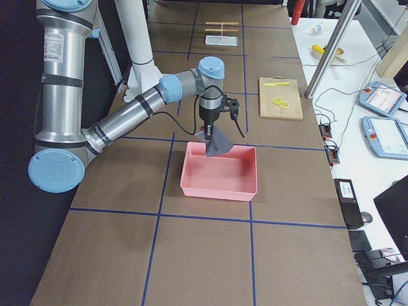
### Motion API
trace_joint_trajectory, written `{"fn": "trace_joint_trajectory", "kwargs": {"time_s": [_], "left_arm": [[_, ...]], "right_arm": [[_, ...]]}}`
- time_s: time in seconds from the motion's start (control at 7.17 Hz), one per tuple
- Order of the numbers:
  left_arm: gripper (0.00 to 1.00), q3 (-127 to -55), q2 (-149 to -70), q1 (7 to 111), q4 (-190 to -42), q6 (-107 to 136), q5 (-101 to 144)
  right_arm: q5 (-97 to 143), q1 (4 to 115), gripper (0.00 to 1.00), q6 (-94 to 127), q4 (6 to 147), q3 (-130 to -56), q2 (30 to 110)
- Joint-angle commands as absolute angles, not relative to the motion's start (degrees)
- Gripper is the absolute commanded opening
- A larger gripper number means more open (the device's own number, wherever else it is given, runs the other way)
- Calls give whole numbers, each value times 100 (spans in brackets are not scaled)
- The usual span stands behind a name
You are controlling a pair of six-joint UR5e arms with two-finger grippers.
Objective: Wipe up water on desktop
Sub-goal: 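Lower the cloth into the pink bin and open the right gripper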
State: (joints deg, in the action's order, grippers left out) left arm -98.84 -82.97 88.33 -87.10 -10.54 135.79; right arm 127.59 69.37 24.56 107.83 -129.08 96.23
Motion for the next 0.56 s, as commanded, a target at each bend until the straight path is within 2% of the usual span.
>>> {"fn": "trace_joint_trajectory", "kwargs": {"time_s": [0.0, 0.14, 0.28, 0.42], "left_arm": [[100, -9888, -8297, 8833, -8710, -1055, 13579], [100, -9888, -8297, 8833, -8710, -1055, 13579], [100, -9896, -8297, 8833, -8710, -1055, 13579], [100, -9888, -8297, 8833, -8710, -1063, 13579]], "right_arm": [[12771, 7005, 0, 2426, 10497, -12614, 9633], [12771, 7014, 0, 2408, 10416, -12543, 9642], [12771, 7005, 5, 2400, 10406, -12542, 9642], [12779, 7022, 96, 2469, 10406, -12542, 9633]]}}
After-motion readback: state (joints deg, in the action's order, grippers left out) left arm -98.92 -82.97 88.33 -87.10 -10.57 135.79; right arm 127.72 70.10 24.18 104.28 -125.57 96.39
